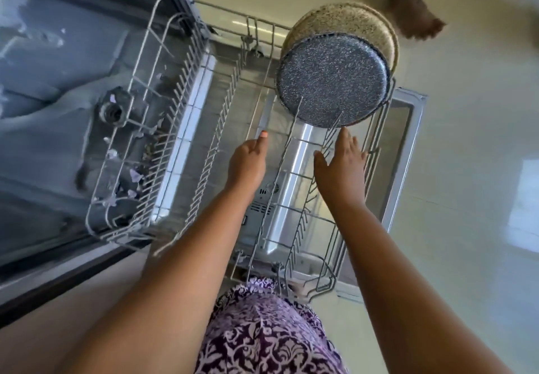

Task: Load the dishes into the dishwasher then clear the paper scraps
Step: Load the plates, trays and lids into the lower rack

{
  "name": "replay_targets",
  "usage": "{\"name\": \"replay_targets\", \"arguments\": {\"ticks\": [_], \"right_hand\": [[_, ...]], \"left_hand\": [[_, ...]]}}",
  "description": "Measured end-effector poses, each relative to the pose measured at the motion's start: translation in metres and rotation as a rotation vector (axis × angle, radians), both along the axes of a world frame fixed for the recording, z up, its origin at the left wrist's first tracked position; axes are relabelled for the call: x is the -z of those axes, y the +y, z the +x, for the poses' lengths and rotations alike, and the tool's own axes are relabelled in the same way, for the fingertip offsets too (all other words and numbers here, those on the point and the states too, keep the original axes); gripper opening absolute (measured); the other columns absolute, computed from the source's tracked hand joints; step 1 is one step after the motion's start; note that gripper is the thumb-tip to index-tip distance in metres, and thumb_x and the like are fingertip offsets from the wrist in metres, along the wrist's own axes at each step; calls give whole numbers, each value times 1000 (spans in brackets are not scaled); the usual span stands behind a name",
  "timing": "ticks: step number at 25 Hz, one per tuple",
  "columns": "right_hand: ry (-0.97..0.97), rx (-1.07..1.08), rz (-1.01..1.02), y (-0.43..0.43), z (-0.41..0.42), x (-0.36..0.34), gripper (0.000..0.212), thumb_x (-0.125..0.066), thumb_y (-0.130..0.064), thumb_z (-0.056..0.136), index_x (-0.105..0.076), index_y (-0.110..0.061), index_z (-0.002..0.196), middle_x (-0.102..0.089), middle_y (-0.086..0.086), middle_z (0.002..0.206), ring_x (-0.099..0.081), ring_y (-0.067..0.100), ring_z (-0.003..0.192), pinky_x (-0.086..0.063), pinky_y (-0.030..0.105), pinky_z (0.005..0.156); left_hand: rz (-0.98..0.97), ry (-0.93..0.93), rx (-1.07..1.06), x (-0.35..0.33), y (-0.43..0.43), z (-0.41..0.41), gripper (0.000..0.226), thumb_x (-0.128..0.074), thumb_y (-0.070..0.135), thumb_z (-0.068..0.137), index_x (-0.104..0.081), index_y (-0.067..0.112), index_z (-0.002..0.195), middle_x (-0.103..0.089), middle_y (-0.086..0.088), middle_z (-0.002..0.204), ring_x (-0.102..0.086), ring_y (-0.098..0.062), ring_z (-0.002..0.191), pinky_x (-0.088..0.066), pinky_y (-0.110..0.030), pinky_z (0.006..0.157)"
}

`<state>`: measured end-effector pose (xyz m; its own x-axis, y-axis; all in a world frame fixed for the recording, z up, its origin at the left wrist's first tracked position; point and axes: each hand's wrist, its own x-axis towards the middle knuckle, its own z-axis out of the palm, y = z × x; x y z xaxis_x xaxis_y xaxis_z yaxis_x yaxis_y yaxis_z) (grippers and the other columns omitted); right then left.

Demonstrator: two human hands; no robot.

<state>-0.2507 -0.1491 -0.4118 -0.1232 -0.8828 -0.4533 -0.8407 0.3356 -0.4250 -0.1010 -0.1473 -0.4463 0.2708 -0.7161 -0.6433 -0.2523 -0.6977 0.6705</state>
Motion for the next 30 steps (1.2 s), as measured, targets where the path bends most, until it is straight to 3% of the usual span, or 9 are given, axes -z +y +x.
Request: {"name": "replay_targets", "arguments": {"ticks": [3,5,9,12,15,19,22,25,30], "right_hand": [[-67,-79,33,25,29,-25,65,-43,-26,97,-10,-2,148,-13,10,157,-6,23,145,-5,37,119],[-103,-136,44,40,47,-49,65,-43,-27,98,-10,-4,148,-13,9,157,-6,22,145,-6,35,119],[-162,-349,-2,66,79,-113,63,-42,-27,98,-11,-6,148,-12,7,157,-5,20,146,-6,34,119],[-227,-536,-52,88,102,-176,62,-41,-27,98,-10,-9,149,-10,5,157,-1,17,146,-7,35,119],[-299,-707,-120,114,124,-236,61,-43,-26,98,-13,-9,149,-12,7,157,-3,18,146,-9,36,119],[-413,-894,-154,159,150,-307,63,-47,-27,96,-16,-12,149,-14,8,157,-9,21,145,-15,33,115],[-552,-1100,-188,200,168,-350,64,-51,-30,94,-23,-10,147,-21,9,155,-15,21,144,-15,32,116],[-605,-1338,-217,244,188,-382,66,-49,-39,91,-23,-13,146,-21,4,154,-15,19,144,-14,29,115],[-651,-1620,-240,319,225,-418,67,-50,-34,93,-13,-21,148,-13,-4,156,-3,10,144,-4,21,112]], "left_hand": [[-18,-116,-16,-41,24,12,42,-38,42,98,-50,13,70,-45,2,59,-42,-12,54,-31,-23,49],[-35,-116,-71,-69,42,24,37,-41,38,98,-51,18,69,-52,0,64,-49,-12,59,-34,-20,52],[-75,-38,-210,-125,94,56,24,-51,27,95,-65,14,108,-67,-5,101,-62,-16,90,-44,-21,68],[-157,-106,-266,-181,136,83,35,-54,35,90,-66,11,113,-66,-6,117,-61,-18,107,-46,-25,88],[-146,-139,-350,-244,181,104,30,-54,26,94,-62,13,119,-63,-2,124,-58,-15,113,-39,-15,85],[-235,-184,-546,-321,256,123,27,-54,18,94,-61,13,120,-64,-5,118,-59,-21,109,-48,-27,90],[-241,-324,-687,-370,323,134,27,-56,24,93,-63,16,118,-65,-1,108,-61,-16,98,-51,-20,72],[-271,-424,-885,-407,392,137,25,-58,22,92,-64,13,114,-66,0,102,-63,-16,98,-50,-23,80],[-317,-498,-1189,-447,502,131,24,-56,23,93,-62,18,115,-63,7,100,-59,-8,95,-42,-5,68]]}}
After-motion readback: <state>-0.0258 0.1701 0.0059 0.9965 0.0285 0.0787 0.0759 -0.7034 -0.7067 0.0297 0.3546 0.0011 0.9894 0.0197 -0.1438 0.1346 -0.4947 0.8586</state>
